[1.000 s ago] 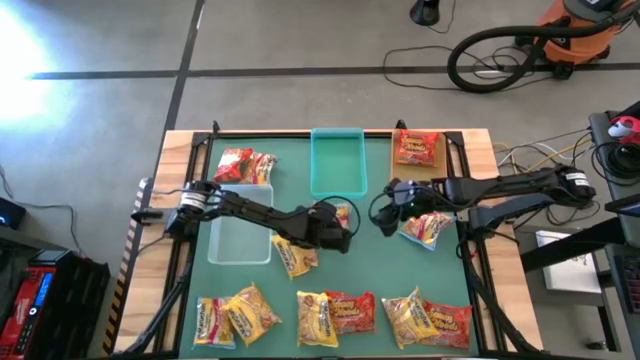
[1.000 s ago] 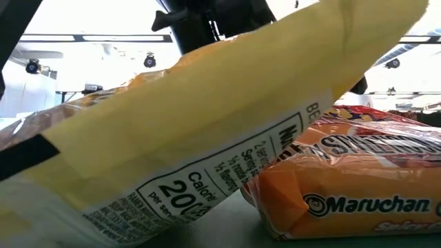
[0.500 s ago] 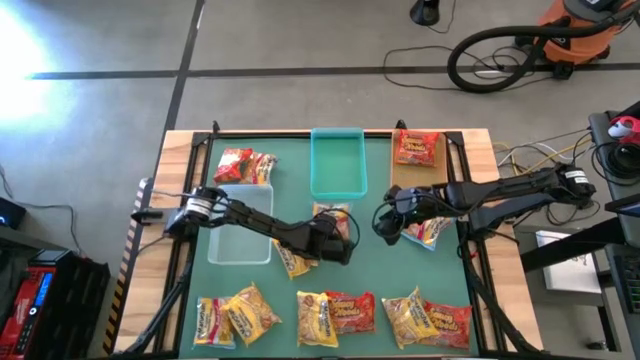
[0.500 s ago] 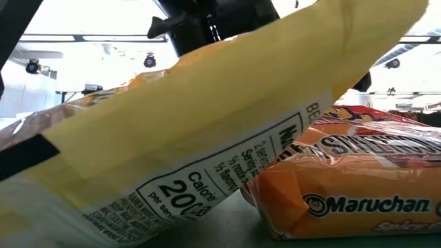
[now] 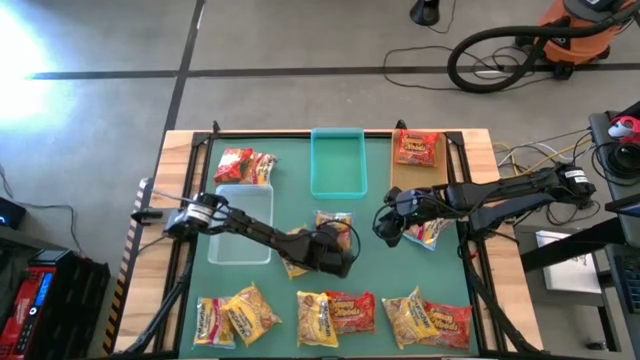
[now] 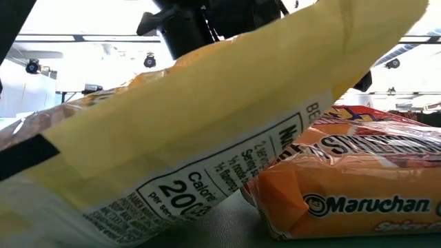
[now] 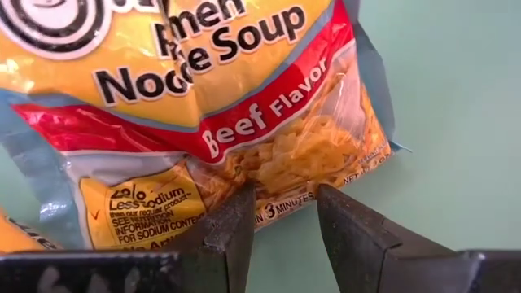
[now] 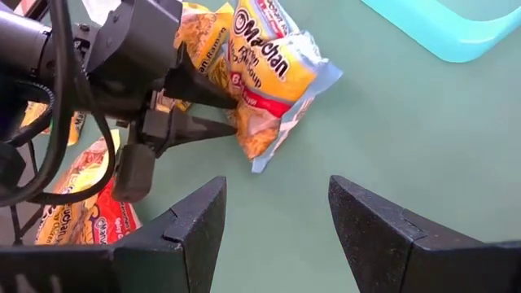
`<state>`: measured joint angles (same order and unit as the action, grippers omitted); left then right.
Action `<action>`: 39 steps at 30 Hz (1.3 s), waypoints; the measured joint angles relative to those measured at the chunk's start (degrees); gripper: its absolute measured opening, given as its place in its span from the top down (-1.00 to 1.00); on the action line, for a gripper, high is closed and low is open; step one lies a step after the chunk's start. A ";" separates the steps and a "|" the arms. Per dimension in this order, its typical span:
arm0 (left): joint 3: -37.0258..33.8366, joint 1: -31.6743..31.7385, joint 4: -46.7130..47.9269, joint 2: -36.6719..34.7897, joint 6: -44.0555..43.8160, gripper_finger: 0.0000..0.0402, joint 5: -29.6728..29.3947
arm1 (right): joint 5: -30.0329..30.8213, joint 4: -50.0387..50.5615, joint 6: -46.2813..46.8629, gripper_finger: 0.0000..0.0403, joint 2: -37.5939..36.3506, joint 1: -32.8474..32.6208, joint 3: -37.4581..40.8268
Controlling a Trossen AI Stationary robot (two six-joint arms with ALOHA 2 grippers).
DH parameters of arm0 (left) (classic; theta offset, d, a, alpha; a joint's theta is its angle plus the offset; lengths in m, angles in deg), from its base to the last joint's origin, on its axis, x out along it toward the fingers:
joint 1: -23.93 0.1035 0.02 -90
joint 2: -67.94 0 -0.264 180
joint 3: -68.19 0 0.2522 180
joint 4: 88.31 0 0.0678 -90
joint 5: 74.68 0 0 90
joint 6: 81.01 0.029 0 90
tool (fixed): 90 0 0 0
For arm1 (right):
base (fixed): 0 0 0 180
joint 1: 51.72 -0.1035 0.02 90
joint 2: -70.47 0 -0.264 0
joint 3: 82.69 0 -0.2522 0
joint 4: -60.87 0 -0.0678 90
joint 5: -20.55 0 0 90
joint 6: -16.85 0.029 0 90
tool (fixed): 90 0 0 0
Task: Sort Maruchan noodles
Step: Put the blue noodle pack into the blue bin
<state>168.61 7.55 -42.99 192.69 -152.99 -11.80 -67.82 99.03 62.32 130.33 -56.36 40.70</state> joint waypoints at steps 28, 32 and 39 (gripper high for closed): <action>-0.02 -3.75 -3.20 1.27 12.92 0.62 3.92 | 1.13 -11.71 -2.56 -0.02 10.88 0.07 0.00; 0.00 -3.99 -3.13 1.78 12.69 0.62 3.49 | 0.04 -16.60 -3.27 -0.02 14.09 0.53 -0.04; -0.02 -4.50 -2.97 2.29 10.66 0.62 2.40 | -4.68 -22.33 -4.84 -0.02 19.20 3.11 -0.03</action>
<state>168.59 3.04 -45.96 194.98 -142.33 -9.40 -72.50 76.70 57.49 149.52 -53.25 40.66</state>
